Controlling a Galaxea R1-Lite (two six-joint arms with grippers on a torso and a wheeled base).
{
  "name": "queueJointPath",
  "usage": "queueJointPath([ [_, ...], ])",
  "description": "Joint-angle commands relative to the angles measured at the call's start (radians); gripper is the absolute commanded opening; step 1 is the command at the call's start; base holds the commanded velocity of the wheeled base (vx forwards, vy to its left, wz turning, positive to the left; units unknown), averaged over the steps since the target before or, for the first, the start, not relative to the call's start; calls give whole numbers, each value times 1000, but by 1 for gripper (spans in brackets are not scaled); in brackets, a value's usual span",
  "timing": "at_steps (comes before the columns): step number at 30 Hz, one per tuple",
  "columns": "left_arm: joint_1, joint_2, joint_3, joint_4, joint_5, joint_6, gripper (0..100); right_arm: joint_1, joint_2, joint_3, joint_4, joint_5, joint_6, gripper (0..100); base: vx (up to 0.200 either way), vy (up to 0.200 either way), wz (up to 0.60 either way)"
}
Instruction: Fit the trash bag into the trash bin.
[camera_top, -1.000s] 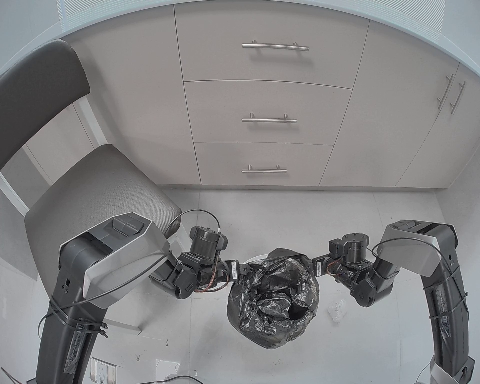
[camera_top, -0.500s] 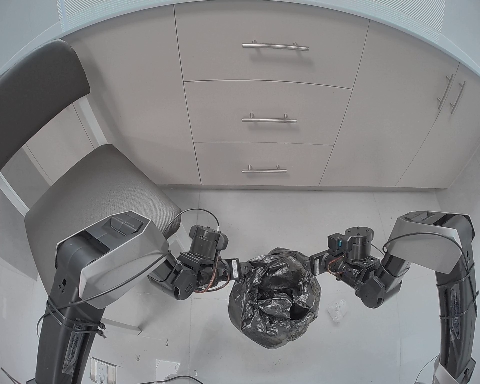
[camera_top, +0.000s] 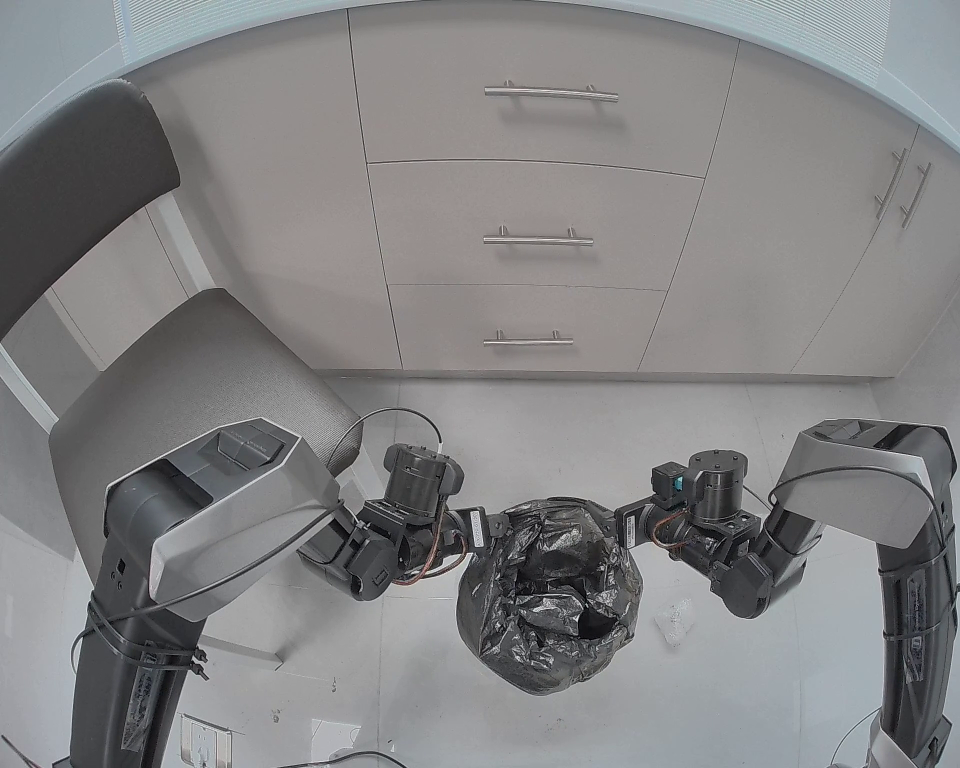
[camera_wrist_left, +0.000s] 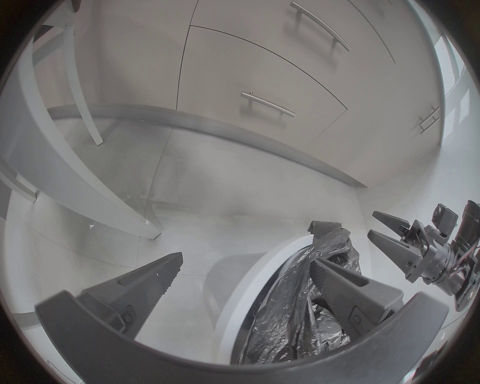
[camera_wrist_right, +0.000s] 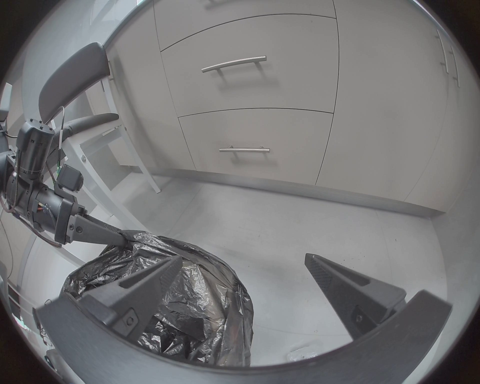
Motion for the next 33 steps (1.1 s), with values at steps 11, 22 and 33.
queueJointPath([
  [11, 61, 45, -49, 9, 6, 13, 100, 7, 6, 12, -27, 0, -2, 100, 0, 0, 0],
  [22, 59, 92, -46, 16, 8, 137, 100, 8, 6, 12, -27, -2, -2, 100, 0, 0, 0],
  [33, 59, 94, -40, 53, 6, 189, 100, 24, 9, 27, -27, 0, -3, 100, 0, 0, 0],
])
